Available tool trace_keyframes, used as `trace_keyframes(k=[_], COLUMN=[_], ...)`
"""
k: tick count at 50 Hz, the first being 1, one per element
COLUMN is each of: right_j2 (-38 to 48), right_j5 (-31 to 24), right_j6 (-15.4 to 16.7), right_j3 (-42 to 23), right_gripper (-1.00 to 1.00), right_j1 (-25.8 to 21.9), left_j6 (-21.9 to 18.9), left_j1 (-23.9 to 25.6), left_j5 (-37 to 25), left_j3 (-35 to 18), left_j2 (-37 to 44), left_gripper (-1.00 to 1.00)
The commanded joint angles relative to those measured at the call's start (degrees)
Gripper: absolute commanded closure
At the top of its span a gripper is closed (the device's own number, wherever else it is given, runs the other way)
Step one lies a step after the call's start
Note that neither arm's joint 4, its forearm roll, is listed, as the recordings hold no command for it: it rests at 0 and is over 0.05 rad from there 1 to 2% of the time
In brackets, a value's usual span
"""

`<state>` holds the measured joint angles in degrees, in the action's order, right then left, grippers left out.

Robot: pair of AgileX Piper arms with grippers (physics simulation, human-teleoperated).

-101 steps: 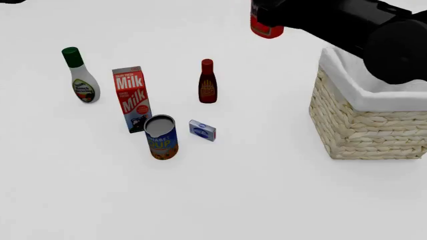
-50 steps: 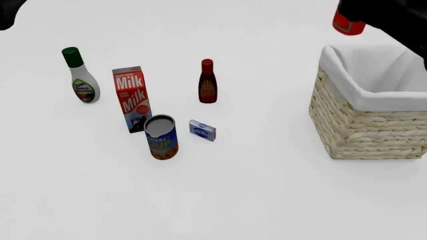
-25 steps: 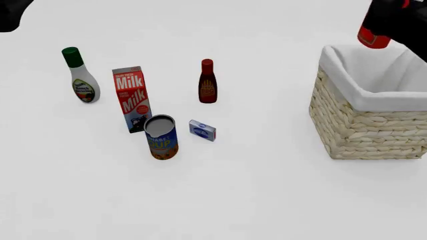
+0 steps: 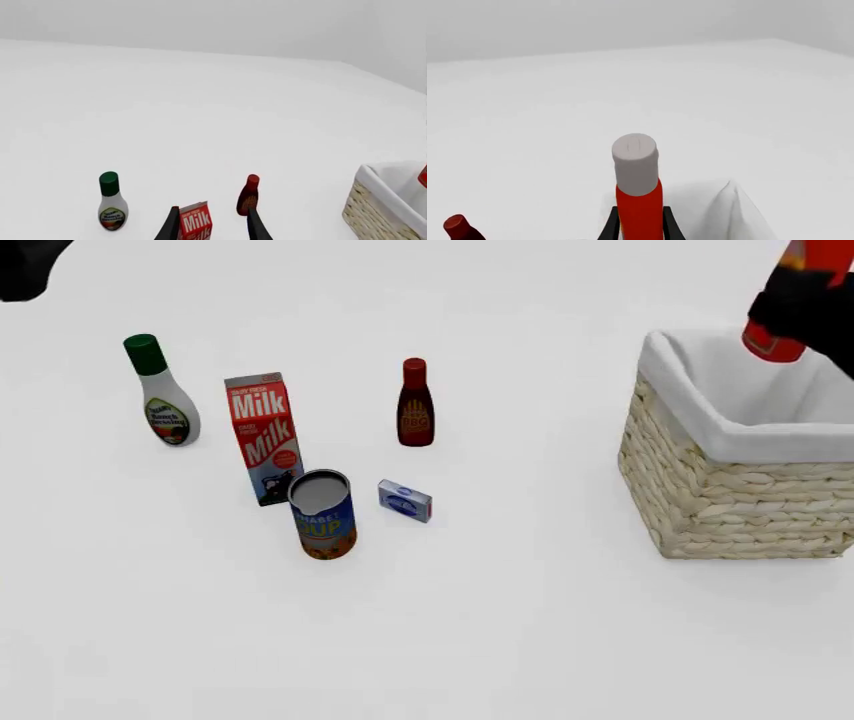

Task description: Pick the ketchup and place it in the basket.

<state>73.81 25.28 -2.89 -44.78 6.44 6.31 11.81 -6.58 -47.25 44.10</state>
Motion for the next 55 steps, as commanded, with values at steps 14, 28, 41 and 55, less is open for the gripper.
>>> trace_keyframes(k=[14,28,41,55], right_j2=[4.0,7.5,10.9,14.1], right_j5=[4.7,6.3,8.0,9.1], right_j6=[-1.4,-1.8,-2.3,-2.0], right_j3=[2.6,2.5,2.4,1.8], right_gripper=[1.00,1.00,1.00,1.00], right_j1=[3.4,4.1,5.2,6.0], left_j6=[-0.1,0.2,0.5,0.8], left_j1=[1.0,0.8,0.5,0.4], left_j5=[0.2,0.7,1.2,1.6], left_j3=[-1.1,-0.2,0.6,0.9], left_j2=[1.2,0.9,0.9,1.0], left_gripper=[-1.00,-1.00,-1.00,-1.00])
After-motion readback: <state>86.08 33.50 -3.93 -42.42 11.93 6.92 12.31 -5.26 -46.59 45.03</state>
